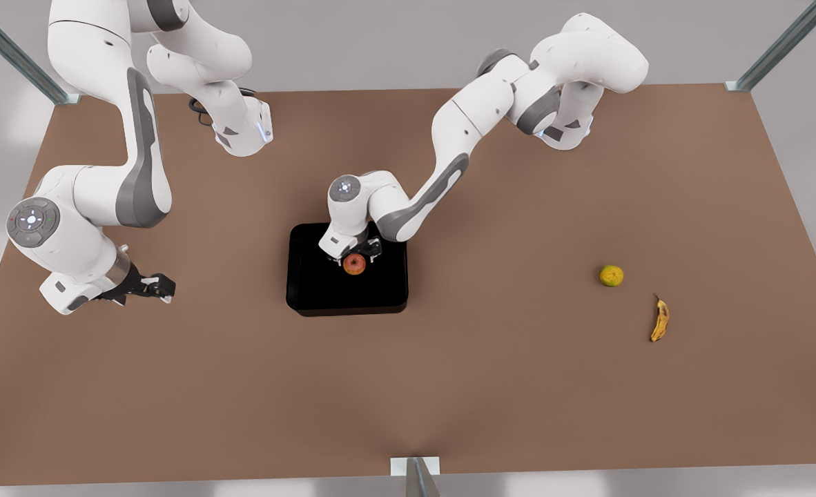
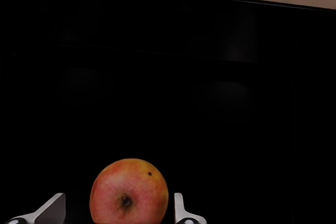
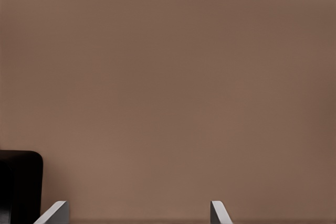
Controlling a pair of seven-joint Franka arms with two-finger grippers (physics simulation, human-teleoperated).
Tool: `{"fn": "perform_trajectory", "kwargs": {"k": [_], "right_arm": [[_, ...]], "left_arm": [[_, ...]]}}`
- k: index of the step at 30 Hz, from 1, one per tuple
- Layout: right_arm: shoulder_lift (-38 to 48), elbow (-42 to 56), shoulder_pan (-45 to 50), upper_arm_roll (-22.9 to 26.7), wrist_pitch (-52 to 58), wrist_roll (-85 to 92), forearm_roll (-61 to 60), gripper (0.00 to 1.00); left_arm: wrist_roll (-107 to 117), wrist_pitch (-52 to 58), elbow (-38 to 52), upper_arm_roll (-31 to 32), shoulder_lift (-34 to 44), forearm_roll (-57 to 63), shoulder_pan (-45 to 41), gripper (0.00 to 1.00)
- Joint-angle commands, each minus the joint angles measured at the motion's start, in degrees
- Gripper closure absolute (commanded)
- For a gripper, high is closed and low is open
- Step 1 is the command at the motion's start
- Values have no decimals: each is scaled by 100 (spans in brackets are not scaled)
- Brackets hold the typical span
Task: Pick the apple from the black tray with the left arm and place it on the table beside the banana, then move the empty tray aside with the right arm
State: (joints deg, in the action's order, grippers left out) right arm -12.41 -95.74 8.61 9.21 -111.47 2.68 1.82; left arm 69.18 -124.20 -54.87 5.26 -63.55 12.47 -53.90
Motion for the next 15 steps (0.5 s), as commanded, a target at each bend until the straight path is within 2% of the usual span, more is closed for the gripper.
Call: {"fn": "perform_trajectory", "kwargs": {"k": [1, 15], "right_arm": [[2, 3, 0, 2, 2, 4, -6, 0], [2, 3, 0, 2, -6, 4, -6, 0]], "left_arm": [[350, -192, 2, 1, -25, 1, -7, 0], [359, -192, -6, -7, -131, 45, -7, 0]]}}
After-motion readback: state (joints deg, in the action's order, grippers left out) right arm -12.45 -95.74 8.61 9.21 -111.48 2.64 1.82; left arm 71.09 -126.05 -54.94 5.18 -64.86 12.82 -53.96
